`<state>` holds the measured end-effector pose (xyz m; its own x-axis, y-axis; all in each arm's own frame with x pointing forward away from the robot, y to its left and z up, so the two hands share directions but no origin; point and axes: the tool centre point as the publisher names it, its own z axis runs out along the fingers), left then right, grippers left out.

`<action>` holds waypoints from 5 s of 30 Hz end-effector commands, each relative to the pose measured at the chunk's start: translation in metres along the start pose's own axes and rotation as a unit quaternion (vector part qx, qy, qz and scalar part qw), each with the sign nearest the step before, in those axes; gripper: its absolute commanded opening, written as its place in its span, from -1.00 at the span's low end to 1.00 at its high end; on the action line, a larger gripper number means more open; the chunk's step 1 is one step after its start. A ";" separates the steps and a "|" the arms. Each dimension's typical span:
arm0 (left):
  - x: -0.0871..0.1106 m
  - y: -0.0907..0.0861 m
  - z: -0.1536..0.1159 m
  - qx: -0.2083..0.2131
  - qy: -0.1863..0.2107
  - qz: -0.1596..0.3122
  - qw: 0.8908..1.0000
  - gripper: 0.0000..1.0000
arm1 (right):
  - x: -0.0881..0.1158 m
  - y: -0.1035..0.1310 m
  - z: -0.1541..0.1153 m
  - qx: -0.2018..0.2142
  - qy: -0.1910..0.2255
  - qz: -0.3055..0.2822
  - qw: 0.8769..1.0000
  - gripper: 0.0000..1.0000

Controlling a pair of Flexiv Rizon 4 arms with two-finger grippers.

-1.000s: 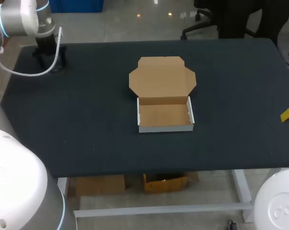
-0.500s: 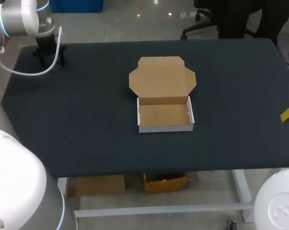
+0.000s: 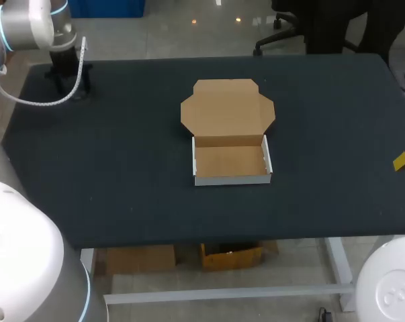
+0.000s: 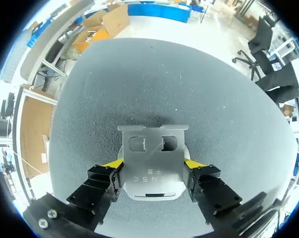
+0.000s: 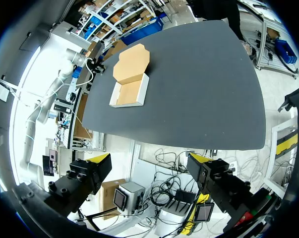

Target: Assemble the packaging by folding the flat box into shape, placing the metal phone stand inside, and closing the box properly

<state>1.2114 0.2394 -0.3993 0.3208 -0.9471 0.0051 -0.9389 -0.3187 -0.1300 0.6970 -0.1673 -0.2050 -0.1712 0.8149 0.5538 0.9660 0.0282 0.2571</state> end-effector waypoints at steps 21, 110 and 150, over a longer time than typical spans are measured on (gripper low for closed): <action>0.001 0.006 -0.020 0.017 0.000 0.003 1.000 -1.00 | 0.000 -0.001 -0.001 -0.001 0.001 0.000 1.000 1.00; 0.078 0.196 -0.146 0.081 -0.016 0.136 0.987 -1.00 | -0.015 0.062 -0.012 -0.070 0.041 -0.452 0.888 1.00; 0.114 0.253 -0.159 0.077 -0.015 0.204 0.976 -1.00 | -0.026 0.081 0.016 -0.032 -0.002 -0.472 0.881 1.00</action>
<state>0.9918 0.0481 -0.2749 -0.0723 -0.9927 -0.0967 -0.9602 0.0955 -0.2626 0.7817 -0.1781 -0.2109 -0.8908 0.4494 0.0673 0.3824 0.6615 0.6451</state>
